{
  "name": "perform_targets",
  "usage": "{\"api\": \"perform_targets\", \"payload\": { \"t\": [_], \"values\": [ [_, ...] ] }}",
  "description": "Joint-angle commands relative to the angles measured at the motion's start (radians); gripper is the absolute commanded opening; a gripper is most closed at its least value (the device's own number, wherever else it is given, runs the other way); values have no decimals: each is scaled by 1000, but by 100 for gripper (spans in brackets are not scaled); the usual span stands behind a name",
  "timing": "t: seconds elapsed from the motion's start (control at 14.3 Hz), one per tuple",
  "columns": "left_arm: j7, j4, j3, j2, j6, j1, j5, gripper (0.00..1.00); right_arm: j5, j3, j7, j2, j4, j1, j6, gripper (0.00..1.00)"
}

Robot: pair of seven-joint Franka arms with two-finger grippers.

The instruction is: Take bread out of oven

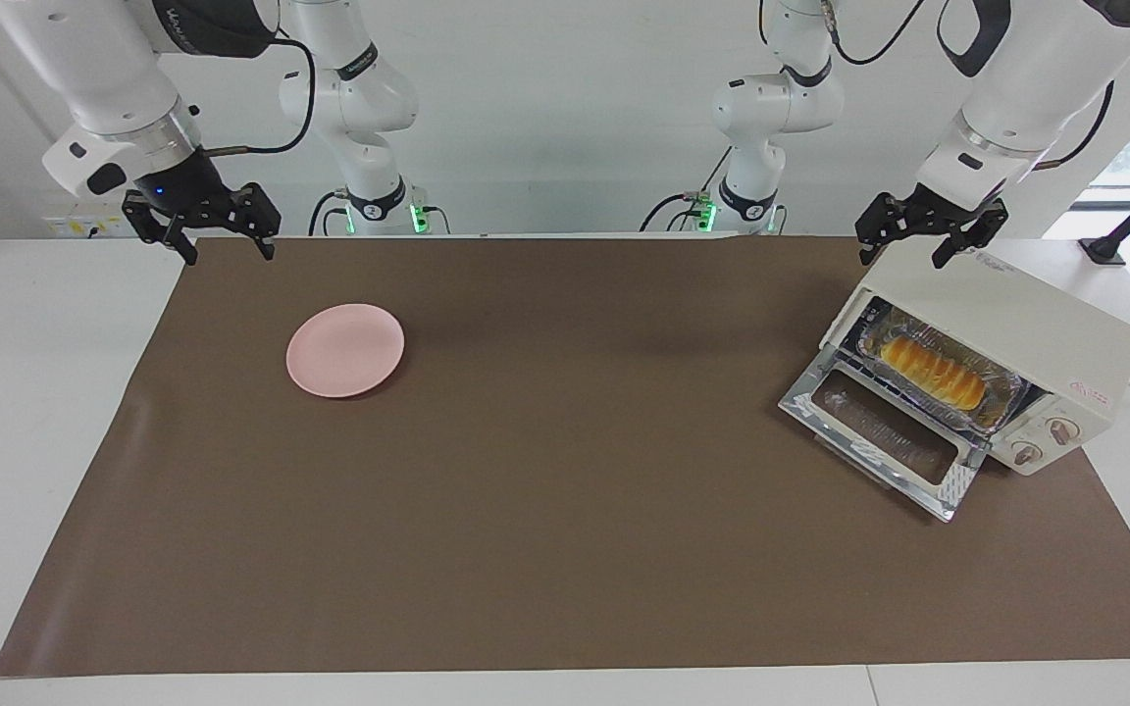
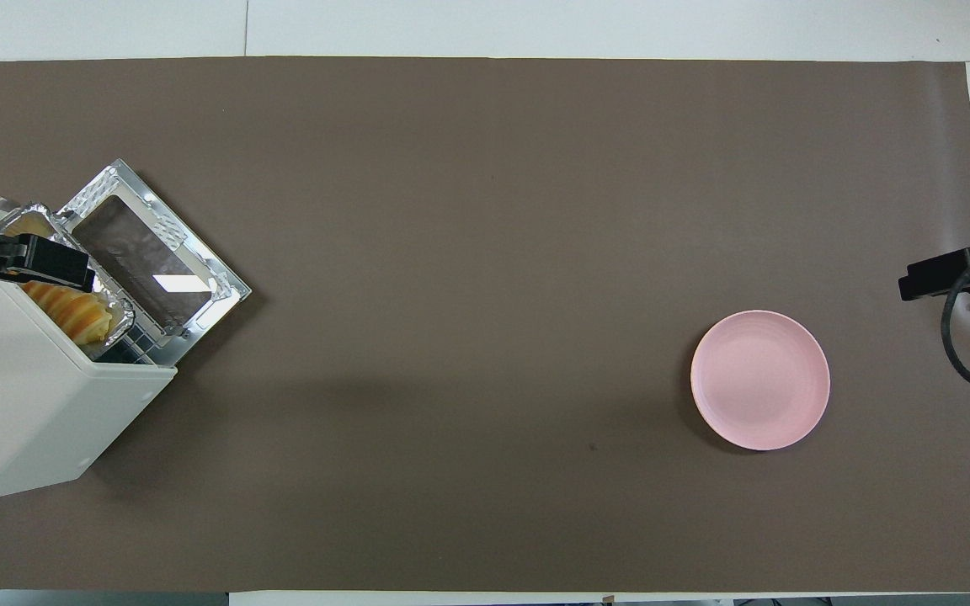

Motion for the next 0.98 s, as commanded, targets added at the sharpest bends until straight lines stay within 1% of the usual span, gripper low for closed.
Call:
{"api": "perform_targets", "payload": {
  "t": [0.0, 0.35, 0.42, 0.49, 0.56, 0.63, 0.7, 0.77, 0.84, 0.91],
  "values": [
    [-7, -14, -2, -10, 17, 10, -18, 100, -15, 12, -6, -13, -10, -14, -3, 100],
    [-7, -45, 0, -18, 43, 9, -9, 100, -15, 12, -8, -13, -10, -15, -3, 100],
    [-45, -35, 0, -13, 53, 10, -2, 100, -15, 12, -6, -13, -10, -15, -3, 100],
    [-123, -31, 0, -7, 97, 10, 23, 100, -15, 12, -6, -13, -9, -15, -3, 100],
    [-152, -22, 0, 8, 102, 12, 32, 100, -15, 12, -8, -13, -10, -15, -3, 100],
    [-160, 15, 3, 54, 90, 12, 43, 100, -15, 12, -8, -13, -10, -15, -3, 100],
    [-175, 62, 3, 103, 87, 12, 83, 100, -15, 12, -8, -13, -10, -15, -3, 100],
    [-236, 99, 3, 155, 89, 4, 124, 100, -15, 12, -6, -13, -10, -15, -4, 100],
    [-332, 138, 3, 229, 99, -7, 181, 100, -15, 12, -8, -13, -10, -15, -3, 100],
    [-418, 170, 0, 286, 115, -23, 225, 100, -15, 12, -8, -13, -10, -15, -3, 100]
  ]
}}
